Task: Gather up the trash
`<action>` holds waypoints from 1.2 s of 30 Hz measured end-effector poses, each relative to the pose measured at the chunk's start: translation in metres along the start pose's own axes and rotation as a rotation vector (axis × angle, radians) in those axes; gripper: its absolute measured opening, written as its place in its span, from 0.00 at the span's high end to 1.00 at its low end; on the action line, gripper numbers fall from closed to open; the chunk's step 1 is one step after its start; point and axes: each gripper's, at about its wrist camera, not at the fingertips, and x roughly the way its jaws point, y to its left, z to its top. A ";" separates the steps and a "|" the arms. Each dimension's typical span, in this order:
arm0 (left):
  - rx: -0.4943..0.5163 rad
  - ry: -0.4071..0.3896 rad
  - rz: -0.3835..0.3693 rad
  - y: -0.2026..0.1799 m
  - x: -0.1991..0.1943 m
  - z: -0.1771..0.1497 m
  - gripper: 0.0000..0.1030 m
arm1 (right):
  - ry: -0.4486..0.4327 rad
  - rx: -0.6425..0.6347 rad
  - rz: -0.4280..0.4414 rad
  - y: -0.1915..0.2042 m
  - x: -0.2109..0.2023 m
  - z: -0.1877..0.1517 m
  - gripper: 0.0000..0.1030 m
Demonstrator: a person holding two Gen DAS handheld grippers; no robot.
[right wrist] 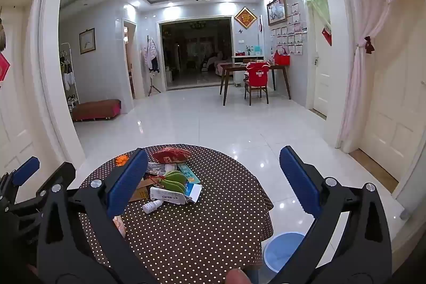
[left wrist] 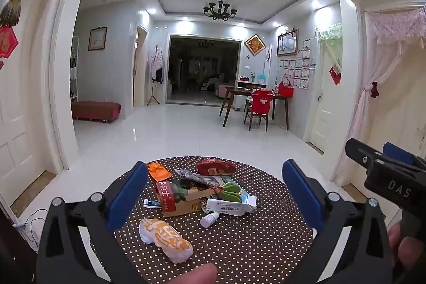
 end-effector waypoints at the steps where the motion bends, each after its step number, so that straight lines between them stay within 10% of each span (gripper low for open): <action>1: -0.003 0.000 0.002 0.000 0.000 0.000 0.04 | -0.003 -0.002 0.001 0.000 0.000 0.000 0.06; 36: -0.015 -0.011 -0.048 0.004 -0.008 0.004 0.04 | 0.003 -0.018 0.001 0.009 0.008 -0.003 0.06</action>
